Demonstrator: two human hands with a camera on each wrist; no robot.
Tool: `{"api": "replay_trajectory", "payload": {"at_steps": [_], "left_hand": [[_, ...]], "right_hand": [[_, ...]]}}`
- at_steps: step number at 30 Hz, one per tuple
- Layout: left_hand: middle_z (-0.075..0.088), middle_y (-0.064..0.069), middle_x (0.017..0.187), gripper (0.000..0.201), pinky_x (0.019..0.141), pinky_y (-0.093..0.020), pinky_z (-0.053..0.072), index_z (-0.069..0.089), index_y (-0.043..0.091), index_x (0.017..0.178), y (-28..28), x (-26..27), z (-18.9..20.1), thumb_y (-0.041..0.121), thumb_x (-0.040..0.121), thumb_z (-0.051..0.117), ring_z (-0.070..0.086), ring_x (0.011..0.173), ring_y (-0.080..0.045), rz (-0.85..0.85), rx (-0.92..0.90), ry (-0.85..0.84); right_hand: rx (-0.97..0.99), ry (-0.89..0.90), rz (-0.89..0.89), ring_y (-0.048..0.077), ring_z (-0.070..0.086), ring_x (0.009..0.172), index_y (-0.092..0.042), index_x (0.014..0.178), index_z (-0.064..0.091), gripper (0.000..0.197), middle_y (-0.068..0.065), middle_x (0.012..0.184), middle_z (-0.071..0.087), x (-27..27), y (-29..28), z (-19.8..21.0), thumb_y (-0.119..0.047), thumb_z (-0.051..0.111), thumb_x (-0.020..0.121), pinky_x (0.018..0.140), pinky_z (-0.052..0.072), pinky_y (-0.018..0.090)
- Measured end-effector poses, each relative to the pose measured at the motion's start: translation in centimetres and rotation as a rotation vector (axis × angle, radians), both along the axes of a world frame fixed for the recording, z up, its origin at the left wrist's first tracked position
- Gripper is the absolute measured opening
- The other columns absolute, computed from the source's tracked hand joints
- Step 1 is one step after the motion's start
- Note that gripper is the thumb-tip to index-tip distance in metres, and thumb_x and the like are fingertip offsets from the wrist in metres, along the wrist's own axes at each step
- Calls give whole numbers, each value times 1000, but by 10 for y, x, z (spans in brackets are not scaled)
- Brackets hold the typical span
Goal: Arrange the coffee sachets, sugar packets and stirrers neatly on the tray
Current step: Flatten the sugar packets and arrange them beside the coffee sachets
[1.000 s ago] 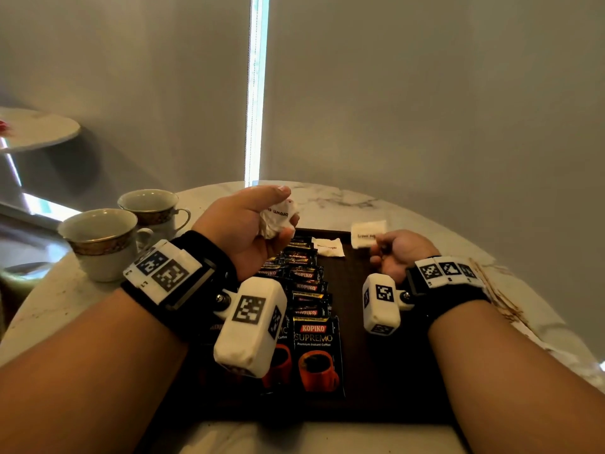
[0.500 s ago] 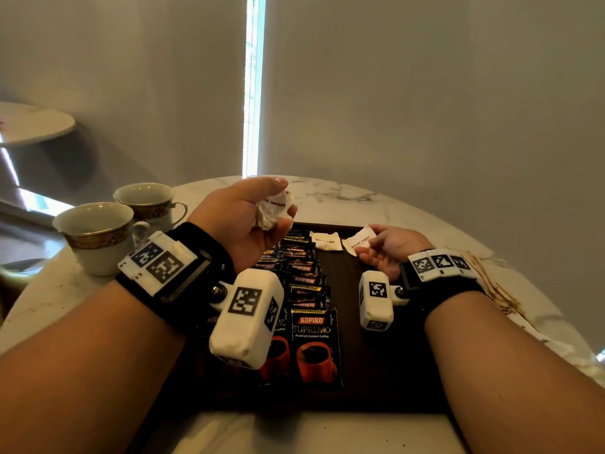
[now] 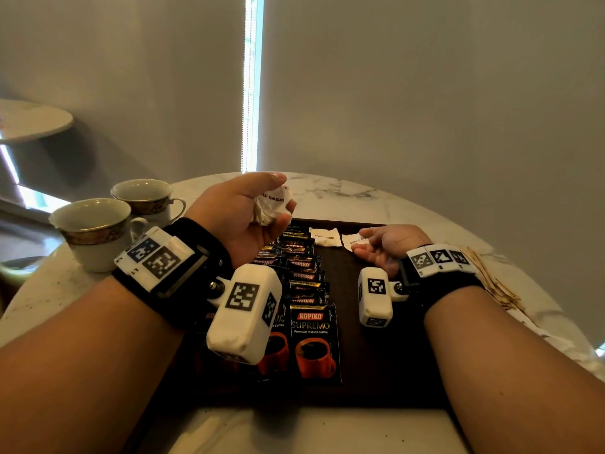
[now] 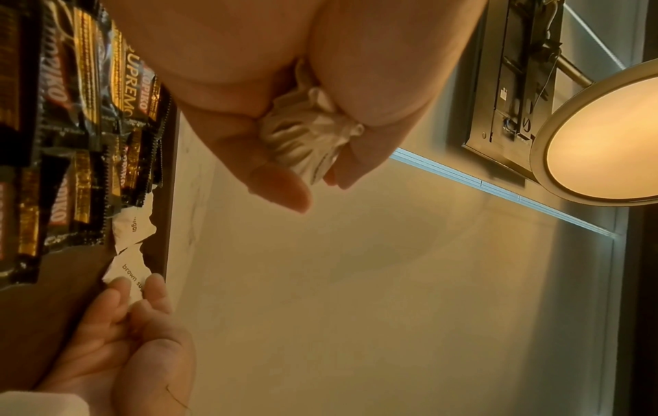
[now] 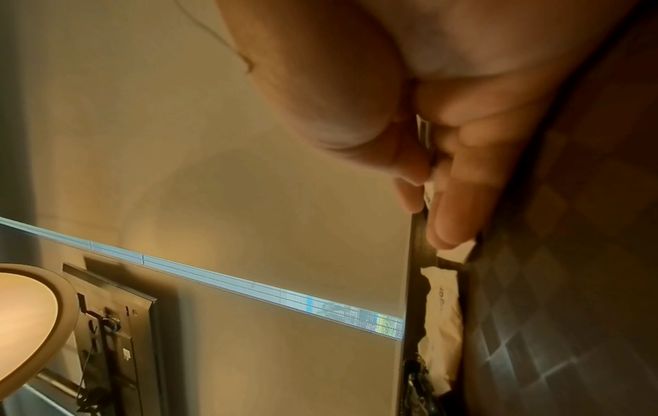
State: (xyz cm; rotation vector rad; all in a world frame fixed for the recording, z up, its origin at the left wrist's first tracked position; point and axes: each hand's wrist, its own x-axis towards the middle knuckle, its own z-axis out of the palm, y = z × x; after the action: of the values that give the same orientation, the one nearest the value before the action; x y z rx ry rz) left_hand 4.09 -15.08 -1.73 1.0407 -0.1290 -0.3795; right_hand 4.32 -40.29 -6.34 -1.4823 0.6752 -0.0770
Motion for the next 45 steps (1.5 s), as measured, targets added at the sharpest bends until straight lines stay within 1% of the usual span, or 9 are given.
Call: {"api": "replay_trajectory", "payload": {"at_steps": [3, 8, 16, 20, 26, 31, 40, 43, 45], "left_hand": [[59, -13, 94, 21, 46, -21, 50, 61, 6, 103, -1, -1, 0, 18, 89, 70, 65, 68, -18, 11, -5, -5], [60, -13, 95, 24, 45, -21, 51, 60, 6, 107, -1, -2, 0, 18, 90, 70, 66, 65, -17, 14, 0, -8], [58, -13, 101, 25, 45, -20, 51, 60, 5, 111, -2, -3, 0, 16, 90, 69, 66, 67, -18, 9, -15, -5], [59, -13, 100, 23, 45, -21, 51, 60, 6, 109, -1, -3, 1, 17, 90, 69, 66, 66, -18, 4, -14, 0], [60, -13, 97, 21, 45, -21, 51, 60, 7, 106, -1, -2, 0, 16, 90, 70, 66, 68, -18, 5, -11, 3], [61, -12, 92, 22, 45, -21, 51, 60, 6, 105, -2, -3, 1, 17, 89, 70, 67, 67, -18, 13, -8, 10], [59, -15, 98, 22, 46, -23, 52, 62, 6, 105, -2, -6, 1, 16, 88, 70, 66, 70, -21, 12, -19, 9], [58, -17, 104, 16, 49, -24, 53, 63, 6, 100, -1, -9, 3, 16, 87, 65, 65, 75, -23, -3, -38, -1], [57, -19, 106, 15, 52, -25, 54, 64, 5, 97, 0, -10, 3, 14, 88, 57, 64, 78, -25, -10, -59, -3]], "right_hand": [[5, 7, -9, 25, 65, 85, 1, 121, 58, 32, 24, 120, 59, 0, 1, 1, 5, 32, 101, 48, 59, 25], [15, 16, 6, 23, 65, 81, -1, 123, 57, 30, 21, 99, 61, 1, 1, 1, 1, 34, 104, 48, 58, 25], [-30, 8, 0, 20, 67, 71, -4, 118, 58, 20, 23, 114, 64, 2, 1, 0, -8, 46, 102, 42, 53, 23], [-98, -2, -38, 19, 67, 62, -2, 123, 54, 29, 23, 109, 69, 4, 0, -1, -15, 52, 97, 39, 47, 23], [-200, 20, -25, 22, 66, 64, -2, 109, 58, 21, 20, 100, 73, 5, 0, 3, -18, 54, 95, 49, 49, 29], [-237, 22, -48, 24, 65, 66, -3, 107, 61, 25, 20, 98, 73, 6, -1, 1, -22, 58, 91, 53, 50, 30], [-270, 55, -40, 24, 64, 72, -5, 102, 63, 28, 16, 100, 71, 7, -3, 2, -29, 61, 89, 57, 50, 33], [-304, 58, -30, 24, 63, 71, -8, 96, 64, 25, 14, 99, 70, 8, -6, 2, -31, 62, 86, 55, 50, 33], [-357, 54, -34, 25, 60, 70, -11, 87, 62, 22, 12, 93, 66, 7, -7, 2, -33, 63, 87, 60, 52, 35]]}}
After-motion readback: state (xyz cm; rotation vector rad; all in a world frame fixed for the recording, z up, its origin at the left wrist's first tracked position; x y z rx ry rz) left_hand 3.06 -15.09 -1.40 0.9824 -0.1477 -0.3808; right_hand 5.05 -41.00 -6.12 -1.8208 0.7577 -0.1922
